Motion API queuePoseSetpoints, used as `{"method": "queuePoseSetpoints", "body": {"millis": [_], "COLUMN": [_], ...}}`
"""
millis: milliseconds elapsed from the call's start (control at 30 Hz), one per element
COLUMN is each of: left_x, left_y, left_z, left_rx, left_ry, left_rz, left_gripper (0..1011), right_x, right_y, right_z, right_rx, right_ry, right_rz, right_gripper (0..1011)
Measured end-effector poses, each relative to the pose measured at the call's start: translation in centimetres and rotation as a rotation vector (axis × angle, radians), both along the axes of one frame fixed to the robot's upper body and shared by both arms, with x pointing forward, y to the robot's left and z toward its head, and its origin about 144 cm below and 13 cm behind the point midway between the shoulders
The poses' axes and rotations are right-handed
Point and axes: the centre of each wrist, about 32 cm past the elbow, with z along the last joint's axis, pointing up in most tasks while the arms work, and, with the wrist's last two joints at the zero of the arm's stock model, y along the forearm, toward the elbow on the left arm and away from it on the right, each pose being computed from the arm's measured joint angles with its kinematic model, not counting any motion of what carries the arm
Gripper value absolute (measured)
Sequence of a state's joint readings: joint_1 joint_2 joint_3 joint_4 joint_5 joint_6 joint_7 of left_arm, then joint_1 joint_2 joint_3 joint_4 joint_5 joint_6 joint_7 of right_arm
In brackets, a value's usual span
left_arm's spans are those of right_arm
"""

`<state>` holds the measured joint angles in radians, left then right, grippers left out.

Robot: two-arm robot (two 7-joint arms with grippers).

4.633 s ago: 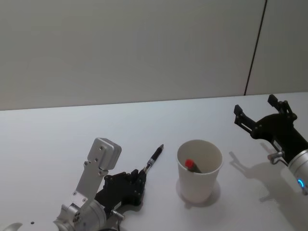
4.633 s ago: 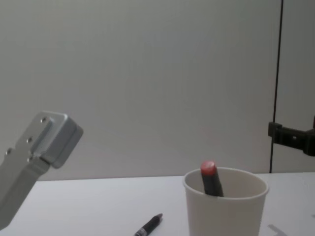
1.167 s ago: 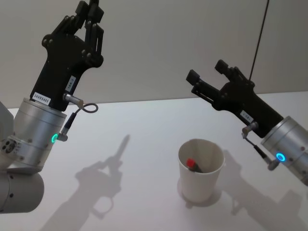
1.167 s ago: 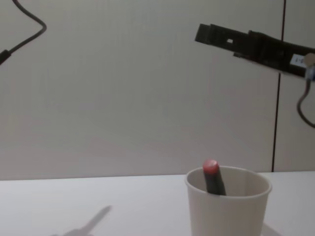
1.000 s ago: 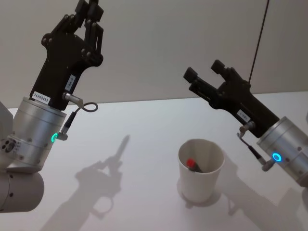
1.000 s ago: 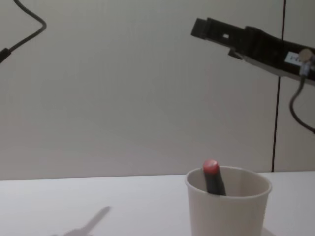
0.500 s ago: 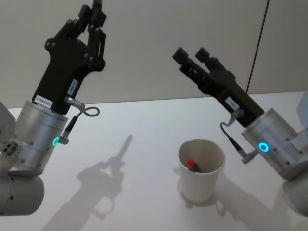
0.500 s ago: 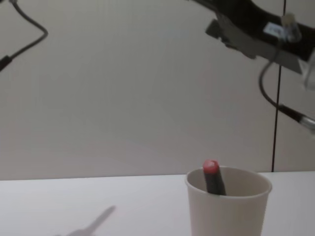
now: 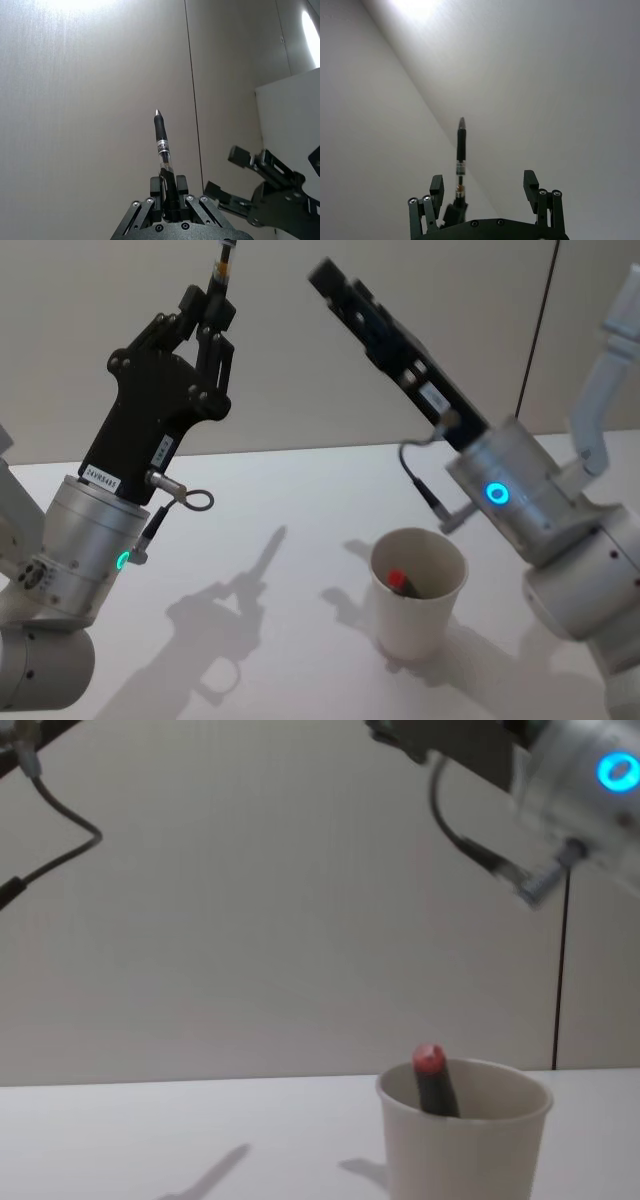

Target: Place the pen into the pen holder.

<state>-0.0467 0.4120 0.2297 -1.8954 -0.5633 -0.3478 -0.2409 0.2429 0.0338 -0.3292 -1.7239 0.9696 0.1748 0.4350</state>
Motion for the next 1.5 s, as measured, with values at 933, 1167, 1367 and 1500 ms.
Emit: {"method": "queuePoseSetpoints", "body": {"millis": [933,1167,1367,1500], "left_x": [-0.3,-0.4,-0.4,-0.4], "left_y": [0.0,0.0,0.0,0.0], "left_z": [-0.5,-0.6,-0.6,-0.6], "left_rx": [0.011,0.012,0.012,0.012], "left_ry": [0.005,0.005,0.005,0.005], "left_rz": [-0.004,-0.003,-0.003,-0.003], "left_gripper": [186,186,186,186], "right_x": [4.7,5.2,5.4,5.3], "right_y": [5.5,5.5,5.4,5.4], "right_z": [4.6,5.3,5.6,5.9], "right_rx": [0.070,0.053,0.046,0.045], "right_ry": [0.091,0.106,0.111,0.106], "right_rz": [0.216,0.238,0.272,0.308], "right_gripper": [1001,1001,1001,1001]}}
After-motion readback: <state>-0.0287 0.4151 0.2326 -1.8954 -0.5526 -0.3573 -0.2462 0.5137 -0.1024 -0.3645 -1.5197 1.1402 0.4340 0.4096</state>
